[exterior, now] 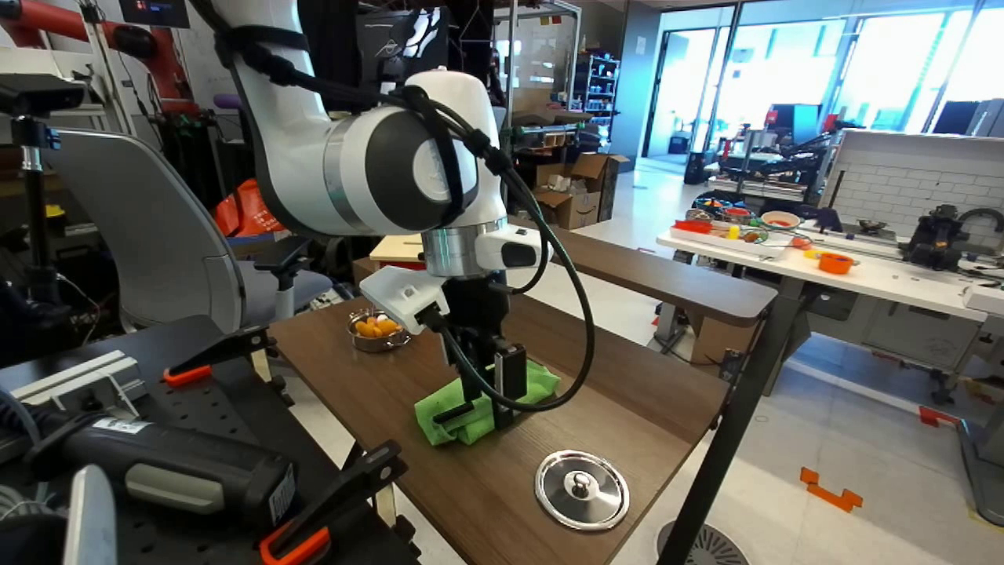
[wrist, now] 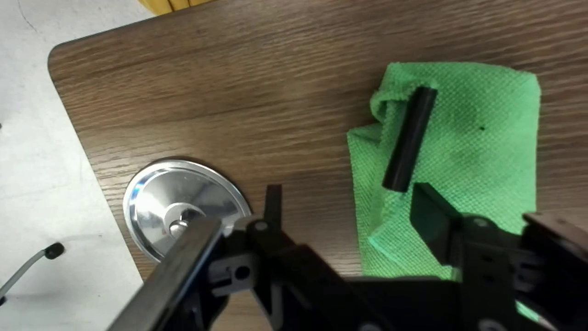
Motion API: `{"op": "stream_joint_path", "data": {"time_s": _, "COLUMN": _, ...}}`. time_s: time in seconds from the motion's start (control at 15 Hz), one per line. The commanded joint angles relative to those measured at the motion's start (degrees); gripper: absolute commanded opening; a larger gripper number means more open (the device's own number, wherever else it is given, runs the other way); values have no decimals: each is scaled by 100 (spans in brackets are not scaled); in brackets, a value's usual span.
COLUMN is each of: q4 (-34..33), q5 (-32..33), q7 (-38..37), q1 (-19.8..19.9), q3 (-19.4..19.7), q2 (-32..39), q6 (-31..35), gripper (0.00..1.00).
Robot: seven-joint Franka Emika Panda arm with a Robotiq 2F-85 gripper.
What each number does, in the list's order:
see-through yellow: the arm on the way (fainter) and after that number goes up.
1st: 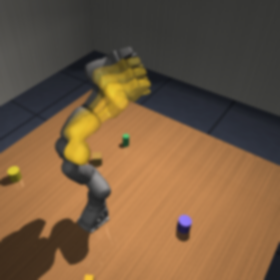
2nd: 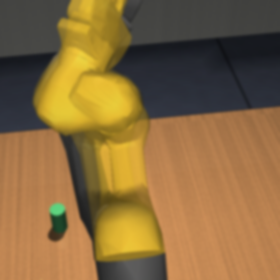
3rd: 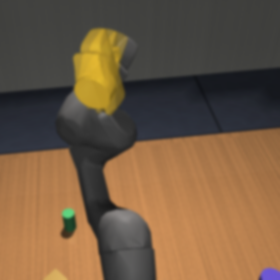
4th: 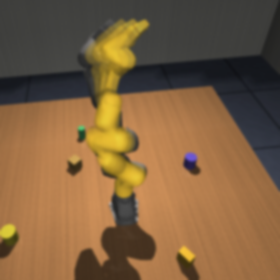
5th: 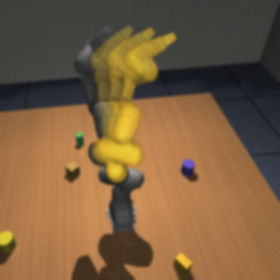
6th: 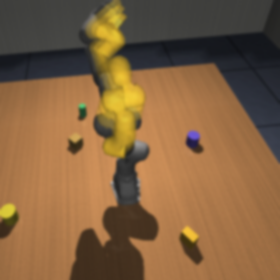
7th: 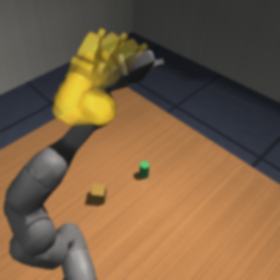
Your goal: Ford the green object slightly on the table
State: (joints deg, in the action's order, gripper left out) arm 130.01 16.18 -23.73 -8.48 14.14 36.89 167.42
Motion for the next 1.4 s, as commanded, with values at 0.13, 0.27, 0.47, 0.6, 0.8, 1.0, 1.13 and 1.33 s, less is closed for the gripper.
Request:
{"op": "stream_joint_path", "data": {"time_s": 0.13, "q4": -182, "q5": -445, "q7": 386, "q1": -125, "q3": 103, "q2": 179, "q6": 42, "gripper": 27}}
{"op": "stream_joint_path", "data": {"time_s": 0.27, "q4": -197, "q5": -500, "q7": 437, "q1": -122, "q3": 105, "q2": 181, "q6": 28, "gripper": 12}}
{"op": "stream_joint_path", "data": {"time_s": 0.47, "q4": -263, "q5": -567, "q7": 503, "q1": -88, "q3": 89, "q2": 198, "q6": -22, "gripper": 0}}
{"op": "stream_joint_path", "data": {"time_s": 0.6, "q4": -296, "q5": -599, "q7": 534, "q1": -61, "q3": 84, "q2": 199, "q6": -49, "gripper": 0}}
{"op": "stream_joint_path", "data": {"time_s": 0.8, "q4": -257, "q5": -674, "q7": 685, "q1": 48, "q3": 13, "q2": 130, "q6": -29, "gripper": 26}}
{"op": "stream_joint_path", "data": {"time_s": 1.0, "q4": -110, "q5": -675, "q7": 1020, "q1": 263, "q3": -170, "q2": 65, "q6": 137, "gripper": 40}}
{"op": "stream_joint_path", "data": {"time_s": 1.13, "q4": -27, "q5": -673, "q7": 1266, "q1": 407, "q3": -281, "q2": 42, "q6": 247, "gripper": 55}}
{"op": "stream_joint_path", "data": {"time_s": 1.33, "q4": -74, "q5": -677, "q7": 1511, "q1": 533, "q3": -372, "q2": 146, "q6": 210, "gripper": 77}}
